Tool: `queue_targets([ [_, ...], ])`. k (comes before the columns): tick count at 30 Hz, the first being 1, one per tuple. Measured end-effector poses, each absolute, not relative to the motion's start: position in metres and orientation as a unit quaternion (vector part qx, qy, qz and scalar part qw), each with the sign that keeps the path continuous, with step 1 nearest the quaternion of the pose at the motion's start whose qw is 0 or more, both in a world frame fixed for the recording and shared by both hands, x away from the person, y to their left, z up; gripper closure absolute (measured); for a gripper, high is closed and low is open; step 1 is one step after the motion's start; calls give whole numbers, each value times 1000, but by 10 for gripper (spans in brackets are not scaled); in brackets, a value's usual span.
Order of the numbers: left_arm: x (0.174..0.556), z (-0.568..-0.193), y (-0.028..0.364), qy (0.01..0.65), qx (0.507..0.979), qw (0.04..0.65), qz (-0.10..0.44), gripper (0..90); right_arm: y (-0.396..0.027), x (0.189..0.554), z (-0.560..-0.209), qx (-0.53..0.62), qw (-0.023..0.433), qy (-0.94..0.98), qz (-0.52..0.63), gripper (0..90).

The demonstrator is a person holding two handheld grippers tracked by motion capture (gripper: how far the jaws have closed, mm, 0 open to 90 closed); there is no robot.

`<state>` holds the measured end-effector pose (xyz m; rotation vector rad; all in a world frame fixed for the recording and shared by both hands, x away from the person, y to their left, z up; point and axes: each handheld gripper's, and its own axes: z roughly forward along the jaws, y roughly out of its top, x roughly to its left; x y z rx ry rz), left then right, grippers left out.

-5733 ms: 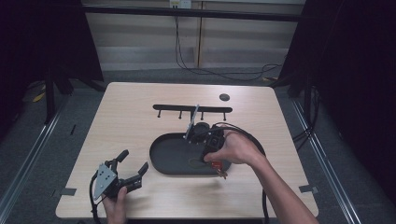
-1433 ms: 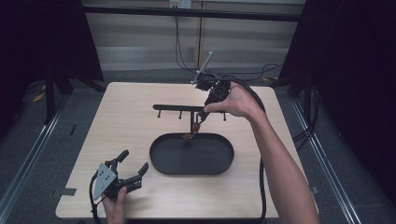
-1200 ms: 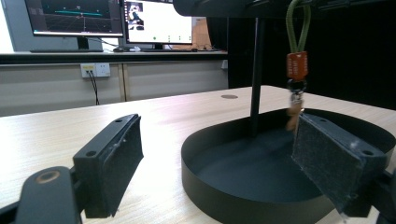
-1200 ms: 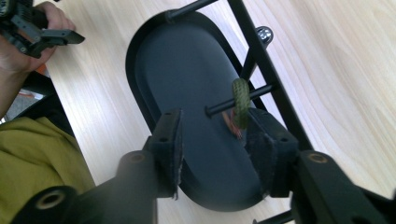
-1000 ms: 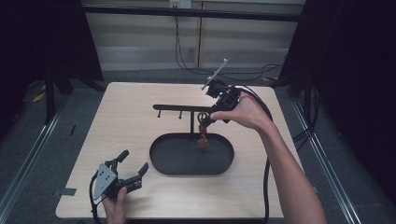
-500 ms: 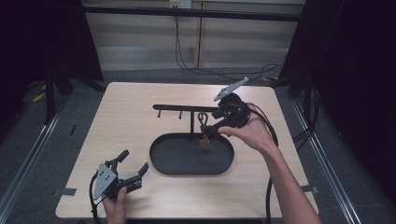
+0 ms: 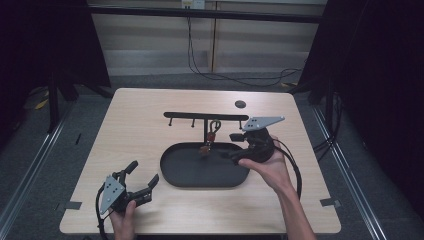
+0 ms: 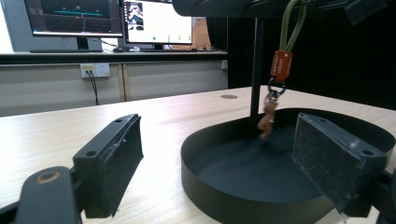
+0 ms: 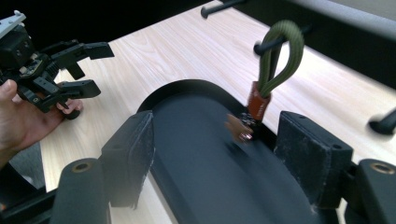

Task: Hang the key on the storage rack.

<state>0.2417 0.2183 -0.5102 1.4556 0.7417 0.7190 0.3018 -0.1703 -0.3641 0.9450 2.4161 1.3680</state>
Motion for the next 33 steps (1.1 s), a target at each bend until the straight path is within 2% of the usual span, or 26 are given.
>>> queue_targets([
  [6, 242, -510, 218, 324, 634, 628, 313, 158, -178, 287, -388, 343, 121, 790, 494, 205],
  [8, 242, -510, 218, 324, 635, 628, 313, 157, -181, 279, -397, 348, 136, 778, 504, 137],
  [18, 242, -510, 218, 324, 636, 626, 314, 158, -207, 252, -452, 414, 200, 720, 520, 150],
  [24, 242, -510, 218, 324, 635, 627, 314, 158, -212, 231, -488, 441, 288, 668, 526, 160],
  [28, 242, -510, 218, 325, 635, 628, 313, 158, -212, 223, -504, 449, 303, 646, 538, 161],
  [33, 241, -510, 218, 325, 634, 628, 314, 158, -218, 219, -506, 441, 320, 630, 554, 146],
])
